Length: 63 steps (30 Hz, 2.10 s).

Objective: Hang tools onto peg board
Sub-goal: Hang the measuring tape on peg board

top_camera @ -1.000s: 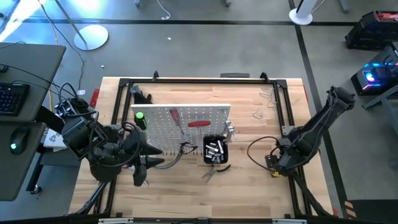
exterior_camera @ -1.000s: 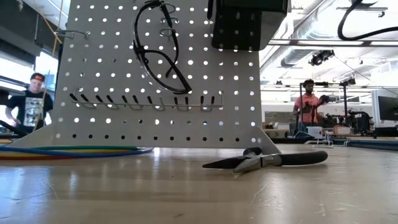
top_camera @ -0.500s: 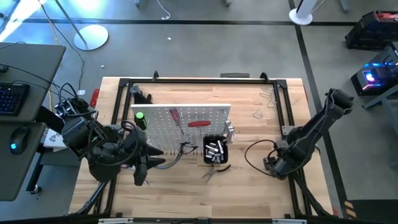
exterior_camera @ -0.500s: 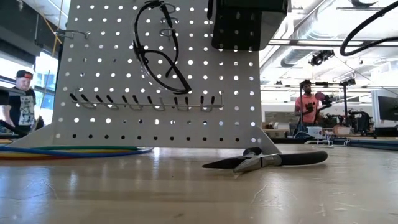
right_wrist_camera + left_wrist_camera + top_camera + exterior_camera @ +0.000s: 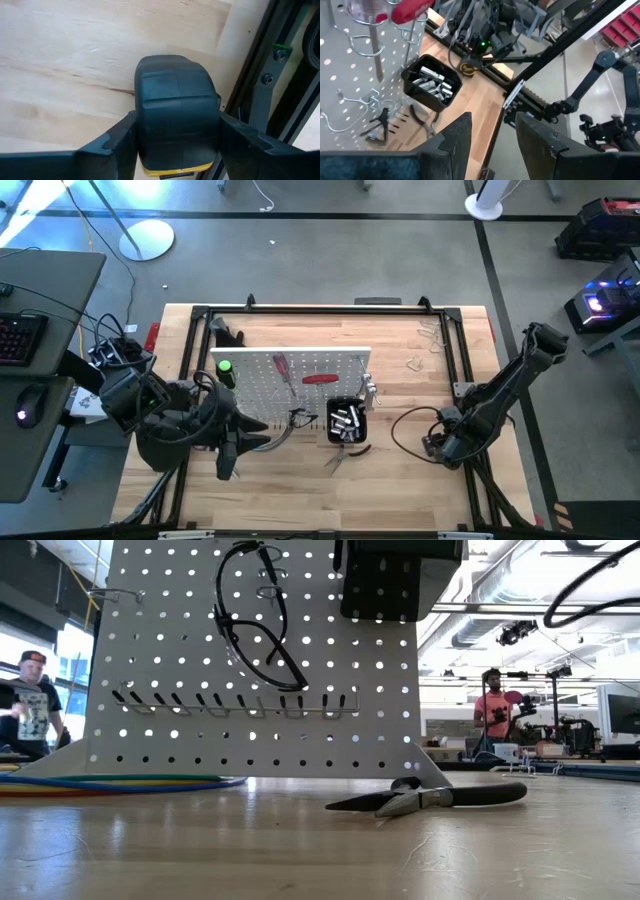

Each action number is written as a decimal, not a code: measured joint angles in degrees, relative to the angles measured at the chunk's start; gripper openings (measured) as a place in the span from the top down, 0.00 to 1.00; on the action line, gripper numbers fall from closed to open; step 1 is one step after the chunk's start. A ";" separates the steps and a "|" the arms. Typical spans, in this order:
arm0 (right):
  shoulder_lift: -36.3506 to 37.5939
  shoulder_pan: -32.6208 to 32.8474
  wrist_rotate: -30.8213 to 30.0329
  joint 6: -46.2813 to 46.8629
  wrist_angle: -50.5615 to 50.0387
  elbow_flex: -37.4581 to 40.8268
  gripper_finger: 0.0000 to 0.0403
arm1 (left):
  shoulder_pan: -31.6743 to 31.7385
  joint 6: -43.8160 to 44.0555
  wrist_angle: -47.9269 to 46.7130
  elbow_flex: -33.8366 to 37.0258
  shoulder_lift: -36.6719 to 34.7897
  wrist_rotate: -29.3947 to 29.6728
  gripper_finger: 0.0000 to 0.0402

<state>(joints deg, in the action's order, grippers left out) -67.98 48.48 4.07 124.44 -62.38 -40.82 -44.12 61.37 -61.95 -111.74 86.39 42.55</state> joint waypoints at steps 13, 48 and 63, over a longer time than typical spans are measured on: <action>0.00 0.74 -18.58 -20.94 -9.89 -17.59 0.48 | -1.73 0.48 6.42 0.00 1.60 -8.18 0.64; -49.62 -16.74 -21.50 -100.94 -22.48 -92.32 0.48 | -7.32 6.04 4.54 0.04 6.76 -15.00 0.64; -49.56 -21.83 -15.23 -105.20 -23.86 -91.37 0.48 | -6.01 7.58 4.89 0.04 6.84 -14.58 0.64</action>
<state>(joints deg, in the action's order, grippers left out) -117.54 26.64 -11.16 19.24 -86.24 -132.19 -50.13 68.95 -57.06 -111.70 93.23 27.97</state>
